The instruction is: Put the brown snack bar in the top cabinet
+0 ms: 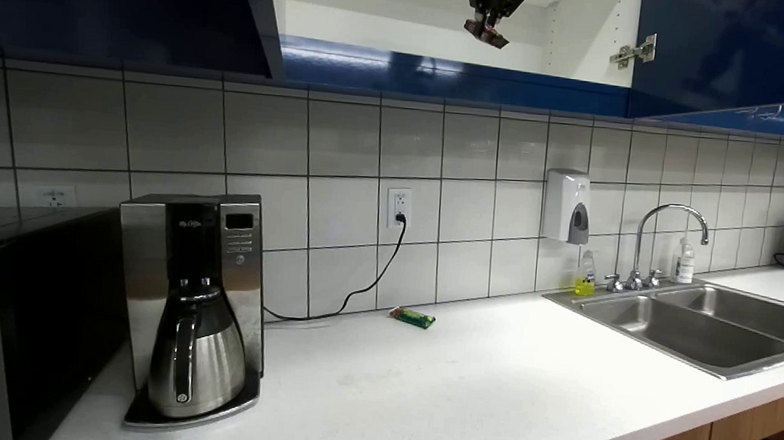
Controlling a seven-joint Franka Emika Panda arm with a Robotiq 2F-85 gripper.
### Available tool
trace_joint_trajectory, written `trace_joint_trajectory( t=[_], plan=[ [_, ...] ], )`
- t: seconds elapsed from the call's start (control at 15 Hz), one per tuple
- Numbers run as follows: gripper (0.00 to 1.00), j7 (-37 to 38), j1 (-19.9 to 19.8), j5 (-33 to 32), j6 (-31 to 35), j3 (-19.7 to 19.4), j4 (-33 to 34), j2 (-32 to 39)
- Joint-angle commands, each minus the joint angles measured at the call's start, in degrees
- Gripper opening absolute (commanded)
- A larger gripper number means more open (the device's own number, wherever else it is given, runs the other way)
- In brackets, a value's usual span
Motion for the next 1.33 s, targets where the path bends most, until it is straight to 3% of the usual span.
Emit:
trace_joint_trajectory(
  t=[0.0,0.53,1.27],
  plan=[
    [0.05,1.5,-1.7,-0.5,-4.2,1.3,10.7,7.2],
    [0.05,2.7,-0.1,-0.8,-5.9,-0.1,20.4,15.8],
    [0.05,5.0,-0.2,-0.5,-8.2,-0.6,28.6,22.7]
  ],
)
